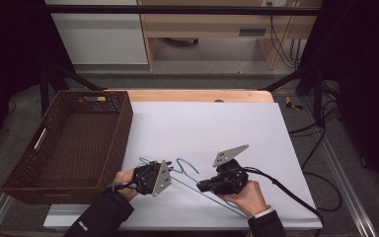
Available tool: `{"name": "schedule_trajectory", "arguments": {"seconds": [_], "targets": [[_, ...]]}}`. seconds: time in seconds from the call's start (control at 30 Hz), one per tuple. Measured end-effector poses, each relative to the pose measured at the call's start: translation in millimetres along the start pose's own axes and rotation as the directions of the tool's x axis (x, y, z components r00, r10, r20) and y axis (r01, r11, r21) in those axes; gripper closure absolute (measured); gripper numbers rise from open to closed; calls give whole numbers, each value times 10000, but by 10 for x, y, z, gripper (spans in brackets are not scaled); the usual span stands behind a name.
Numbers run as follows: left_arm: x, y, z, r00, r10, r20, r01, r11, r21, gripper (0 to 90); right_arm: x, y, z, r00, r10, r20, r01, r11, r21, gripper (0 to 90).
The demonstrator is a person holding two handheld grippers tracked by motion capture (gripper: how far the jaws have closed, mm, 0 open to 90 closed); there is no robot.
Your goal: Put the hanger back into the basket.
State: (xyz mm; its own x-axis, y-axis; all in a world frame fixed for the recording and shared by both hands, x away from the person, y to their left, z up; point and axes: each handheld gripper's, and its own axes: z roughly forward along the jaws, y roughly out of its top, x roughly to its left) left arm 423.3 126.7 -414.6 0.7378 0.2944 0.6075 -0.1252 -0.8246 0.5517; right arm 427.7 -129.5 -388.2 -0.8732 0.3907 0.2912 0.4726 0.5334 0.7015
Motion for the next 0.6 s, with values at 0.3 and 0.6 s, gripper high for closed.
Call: {"name": "schedule_trajectory", "arguments": {"seconds": [0.3,0.6], "targets": [[-15,58,-43,9979,636,126,-641,9971,406,859,-36,31,-105,9974,-119,717,156,9985,-517,863],[-16,180,-65,9973,678,272,-697,9947,758,864,-30,50,-294,9826,-303,1835,497,9935,-1023,701]]}}
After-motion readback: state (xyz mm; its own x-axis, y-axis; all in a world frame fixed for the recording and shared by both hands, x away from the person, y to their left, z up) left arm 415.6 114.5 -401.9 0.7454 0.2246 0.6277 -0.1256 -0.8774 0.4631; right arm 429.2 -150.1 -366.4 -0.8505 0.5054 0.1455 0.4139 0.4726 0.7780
